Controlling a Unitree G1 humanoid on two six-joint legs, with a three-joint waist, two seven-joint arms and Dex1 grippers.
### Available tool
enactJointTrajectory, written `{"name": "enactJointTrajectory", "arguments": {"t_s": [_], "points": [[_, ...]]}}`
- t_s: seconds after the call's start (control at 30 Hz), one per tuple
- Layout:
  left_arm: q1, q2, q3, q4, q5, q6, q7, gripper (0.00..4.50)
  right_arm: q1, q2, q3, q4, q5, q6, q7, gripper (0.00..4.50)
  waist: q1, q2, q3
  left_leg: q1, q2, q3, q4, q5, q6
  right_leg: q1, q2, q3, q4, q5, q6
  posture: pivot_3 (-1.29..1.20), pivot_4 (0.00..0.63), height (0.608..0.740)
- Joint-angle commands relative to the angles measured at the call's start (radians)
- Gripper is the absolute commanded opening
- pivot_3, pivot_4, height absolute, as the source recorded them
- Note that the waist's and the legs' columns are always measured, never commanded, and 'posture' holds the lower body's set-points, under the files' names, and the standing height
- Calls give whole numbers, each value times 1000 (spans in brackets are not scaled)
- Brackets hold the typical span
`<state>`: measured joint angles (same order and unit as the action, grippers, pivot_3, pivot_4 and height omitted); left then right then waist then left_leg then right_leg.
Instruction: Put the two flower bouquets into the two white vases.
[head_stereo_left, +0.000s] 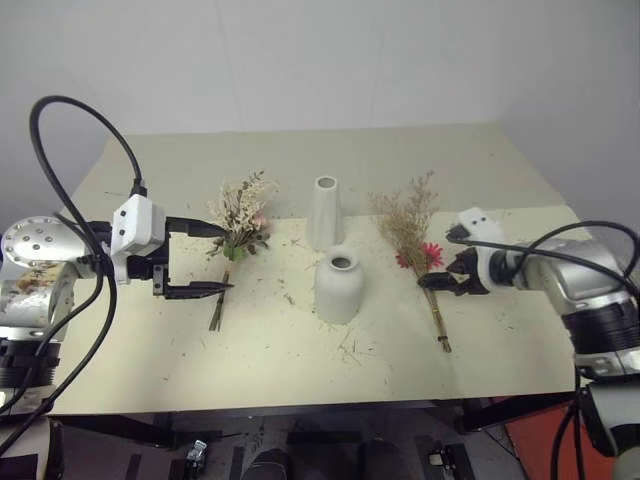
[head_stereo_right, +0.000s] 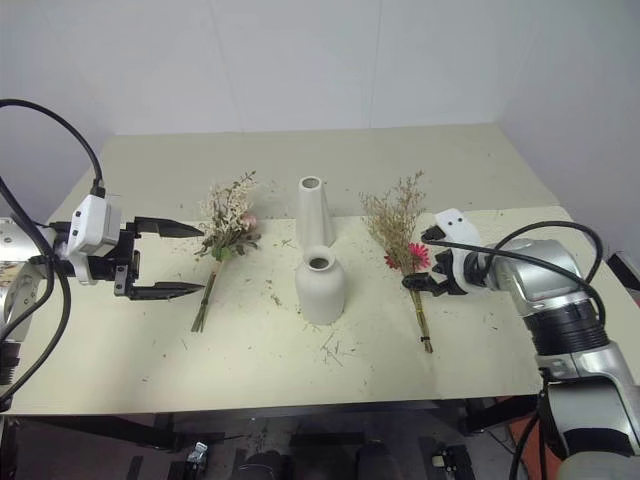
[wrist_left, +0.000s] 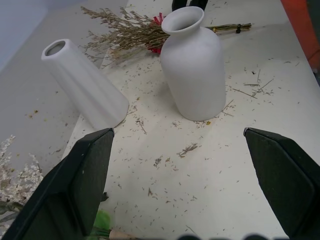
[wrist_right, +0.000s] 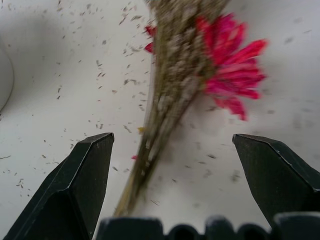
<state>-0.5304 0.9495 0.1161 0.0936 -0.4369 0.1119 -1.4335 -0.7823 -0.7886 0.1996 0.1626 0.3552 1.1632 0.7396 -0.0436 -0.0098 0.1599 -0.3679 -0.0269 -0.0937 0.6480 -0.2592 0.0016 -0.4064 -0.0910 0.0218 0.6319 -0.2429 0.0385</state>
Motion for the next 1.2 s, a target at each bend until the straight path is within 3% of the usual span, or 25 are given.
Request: {"name": "enactJointTrajectory", "arguments": {"t_s": [0.03,0.07,0.17,0.5,0.83,0.9,1.0,1.2], "points": [[8,25,43,-25,-13,-4,6,4500,-43,-1,-15,0,-15,-12,13,4474,0,0,0,0,0,0,0,0,0,0,0,0,0,0,0,0,150,740],[11,26,46,-25,-12,-5,6,4500,-43,2,-15,4,-18,-13,12,4474,0,0,0,0,0,0,0,0,0,0,0,0,0,0,0,0,150,740],[19,25,50,-27,-12,-7,8,4500,-45,14,-26,15,-25,-10,3,3876,0,0,0,0,0,0,0,0,0,0,0,0,0,0,0,0,150,740],[14,21,46,-18,-6,-10,15,4500,-36,19,-27,3,-24,11,15,440,-1,0,0,0,0,0,0,0,0,0,0,0,0,0,0,0,150,740],[15,19,47,-7,-2,-18,17,4500,-23,18,-30,-21,-19,30,18,440,0,0,0,0,0,0,0,0,0,0,0,0,0,0,0,0,150,740],[16,18,48,-7,-2,-20,18,4500,-18,22,-45,-30,-17,32,8,75,0,0,0,0,0,0,0,0,0,0,0,0,0,0,0,0,150,740],[14,15,46,-8,-1,-21,22,4500,-16,14,-60,-59,-12,46,0,7,0,0,0,0,0,0,0,0,0,0,0,0,0,0,0,0,150,740],[14,17,49,-6,-1,-25,28,4500,-33,57,-208,-139,-5,14,-102,7,0,0,0,0,0,0,0,0,0,0,0,0,1,0,0,0,150,740]]}}
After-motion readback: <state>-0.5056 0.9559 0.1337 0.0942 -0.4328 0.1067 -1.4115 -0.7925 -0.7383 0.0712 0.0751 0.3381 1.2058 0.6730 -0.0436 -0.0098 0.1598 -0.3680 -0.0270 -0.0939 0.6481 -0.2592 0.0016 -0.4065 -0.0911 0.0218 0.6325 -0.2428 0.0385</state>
